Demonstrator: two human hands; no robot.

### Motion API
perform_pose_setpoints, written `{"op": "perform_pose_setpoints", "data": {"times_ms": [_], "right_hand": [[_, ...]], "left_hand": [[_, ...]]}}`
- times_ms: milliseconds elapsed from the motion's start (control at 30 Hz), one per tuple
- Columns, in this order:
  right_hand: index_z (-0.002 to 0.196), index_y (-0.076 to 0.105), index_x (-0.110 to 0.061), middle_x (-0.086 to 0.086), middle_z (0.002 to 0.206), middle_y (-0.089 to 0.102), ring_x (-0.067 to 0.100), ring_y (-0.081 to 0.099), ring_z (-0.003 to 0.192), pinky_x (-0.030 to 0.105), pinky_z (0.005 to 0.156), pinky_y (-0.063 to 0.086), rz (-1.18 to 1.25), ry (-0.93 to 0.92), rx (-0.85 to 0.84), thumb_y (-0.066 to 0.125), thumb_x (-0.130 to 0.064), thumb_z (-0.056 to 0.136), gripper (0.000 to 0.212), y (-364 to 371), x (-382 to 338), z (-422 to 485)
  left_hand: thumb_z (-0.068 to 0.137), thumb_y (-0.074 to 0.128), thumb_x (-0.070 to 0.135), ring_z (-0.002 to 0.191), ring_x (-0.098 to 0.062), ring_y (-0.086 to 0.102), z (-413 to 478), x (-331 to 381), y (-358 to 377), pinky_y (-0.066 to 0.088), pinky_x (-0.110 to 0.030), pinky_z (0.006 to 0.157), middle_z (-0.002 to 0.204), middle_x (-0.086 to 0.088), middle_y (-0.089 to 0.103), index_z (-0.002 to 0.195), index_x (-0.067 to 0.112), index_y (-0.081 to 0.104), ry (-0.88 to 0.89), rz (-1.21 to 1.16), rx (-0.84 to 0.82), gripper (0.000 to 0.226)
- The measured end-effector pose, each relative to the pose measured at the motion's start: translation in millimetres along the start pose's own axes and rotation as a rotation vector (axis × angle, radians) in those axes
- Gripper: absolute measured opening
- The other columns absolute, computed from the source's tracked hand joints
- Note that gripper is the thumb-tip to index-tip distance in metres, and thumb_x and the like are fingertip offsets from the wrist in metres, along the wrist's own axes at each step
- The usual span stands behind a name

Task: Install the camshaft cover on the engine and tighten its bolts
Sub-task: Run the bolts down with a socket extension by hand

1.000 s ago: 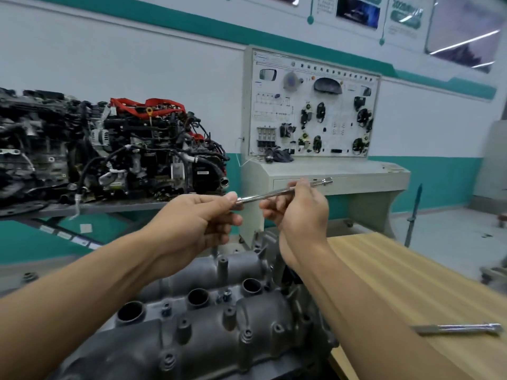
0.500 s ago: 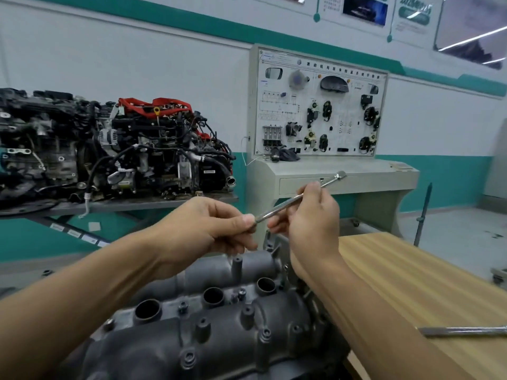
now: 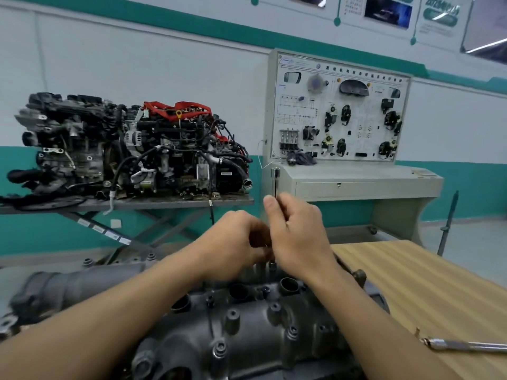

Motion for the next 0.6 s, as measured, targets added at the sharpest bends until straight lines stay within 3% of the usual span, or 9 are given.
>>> {"op": "perform_pose_setpoints", "data": {"times_ms": [100, 333, 467, 600], "right_hand": [[0.059, 0.040, -0.021, -0.005, 0.051, 0.046, 0.009, 0.041, 0.050, 0.022, 0.047, 0.031, 0.033, 0.090, 0.055, 0.048, -0.032, 0.103, 0.046, -3, 9, -6], [0.069, 0.052, -0.007, 0.004, 0.058, 0.053, 0.021, 0.051, 0.058, 0.040, 0.060, 0.042, 0.016, 0.157, 0.007, 0.045, -0.031, 0.104, 0.042, -7, 10, -8], [0.081, 0.056, -0.001, 0.018, 0.063, 0.061, 0.038, 0.064, 0.067, 0.048, 0.066, 0.051, 0.045, 0.224, -0.110, 0.041, -0.034, 0.105, 0.043, -8, 13, 6], [0.085, 0.056, 0.001, 0.020, 0.065, 0.062, 0.036, 0.064, 0.065, 0.049, 0.066, 0.052, 0.050, 0.162, -0.256, 0.041, -0.033, 0.105, 0.042, -9, 9, 13]], "left_hand": [[0.082, 0.076, 0.018, 0.056, -0.009, 0.057, -3, -1, 0, 0.045, -0.021, 0.055, 0.065, 0.001, 0.070, 0.073, 0.013, 0.073, 0.013, 0.020, 0.004, 0.011], [0.082, 0.079, 0.020, 0.056, -0.004, 0.059, -5, -1, 2, 0.044, -0.017, 0.056, 0.068, 0.001, 0.073, 0.078, 0.013, 0.076, 0.010, -0.010, 0.021, 0.009], [0.085, 0.078, 0.022, 0.063, -0.011, 0.064, -3, -3, 1, 0.052, -0.025, 0.064, 0.073, 0.000, 0.075, 0.081, 0.013, 0.075, -0.002, -0.063, 0.064, 0.010], [0.084, 0.079, 0.020, 0.072, -0.019, 0.070, -3, -3, 3, 0.056, -0.032, 0.069, 0.076, -0.001, 0.076, 0.085, 0.010, 0.076, -0.019, -0.099, 0.068, 0.011]]}}
Point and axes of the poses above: each hand's wrist, its own z-axis towards the middle knuckle, its own y-axis out of the palm, x = y × z, the point moved 6 cm from there along z, towards the middle knuckle
